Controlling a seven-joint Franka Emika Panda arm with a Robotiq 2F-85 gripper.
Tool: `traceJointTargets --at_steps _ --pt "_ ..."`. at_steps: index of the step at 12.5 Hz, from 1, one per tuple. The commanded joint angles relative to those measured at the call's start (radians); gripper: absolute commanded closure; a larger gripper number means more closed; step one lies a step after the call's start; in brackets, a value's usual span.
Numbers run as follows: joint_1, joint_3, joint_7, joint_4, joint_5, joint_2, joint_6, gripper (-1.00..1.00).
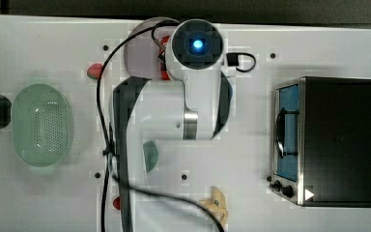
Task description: Pick ketchup from plate and place it on table.
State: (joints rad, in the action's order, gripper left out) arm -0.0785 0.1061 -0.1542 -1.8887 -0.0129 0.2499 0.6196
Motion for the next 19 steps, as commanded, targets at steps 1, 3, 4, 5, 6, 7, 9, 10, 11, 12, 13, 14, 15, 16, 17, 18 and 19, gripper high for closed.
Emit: traceJointTargets --at_steps 1,3,4,5,6,7,9,10,11,12,13,14,15,16,17,18,19 --pt "0.026 0.006 -0.256 0.009 -0.011 0.074 0.127 -1.00" --pt "0.031 0.006 -0.383 0.024 -0.009 0.154 0.214 -1.00" --pt "0.034 0.006 -0.427 0.040 -0.006 0.196 0.242 -1.00" --pt "0.035 0.006 -0.454 0.065 -0.002 0.237 0.257 -1.00" --pt "0.037 0.006 -0.460 0.095 0.000 0.278 0.259 -1.00" --pt "0.038 0.006 -0.461 0.124 0.001 0.315 0.260 -1.00" --pt "0.042 0.005 -0.461 0.170 0.005 0.378 0.260 -1.00" --pt "0.042 0.004 -0.462 0.184 0.020 0.404 0.260 -1.00" --pt "0.042 0.004 -0.462 0.189 0.048 0.423 0.260 -1.00" --pt "0.042 0.002 -0.462 0.193 0.081 0.439 0.266 -1.00" --pt "0.042 0.000 -0.462 0.194 0.105 0.450 0.277 -1.00" --pt "0.042 0.002 -0.462 0.194 0.106 0.459 0.296 -1.00" --pt "0.043 0.003 -0.462 0.193 0.106 0.467 0.322 -1.00" --pt "0.044 0.003 -0.462 0.193 0.106 0.477 0.344 -1.00" --pt "0.045 0.003 -0.462 0.194 0.106 0.488 0.360 -1.00" --pt "0.045 0.001 -0.462 0.195 0.106 0.499 0.376 -1.00" --pt "0.045 0.000 -0.462 0.195 0.106 0.512 0.396 -1.00"
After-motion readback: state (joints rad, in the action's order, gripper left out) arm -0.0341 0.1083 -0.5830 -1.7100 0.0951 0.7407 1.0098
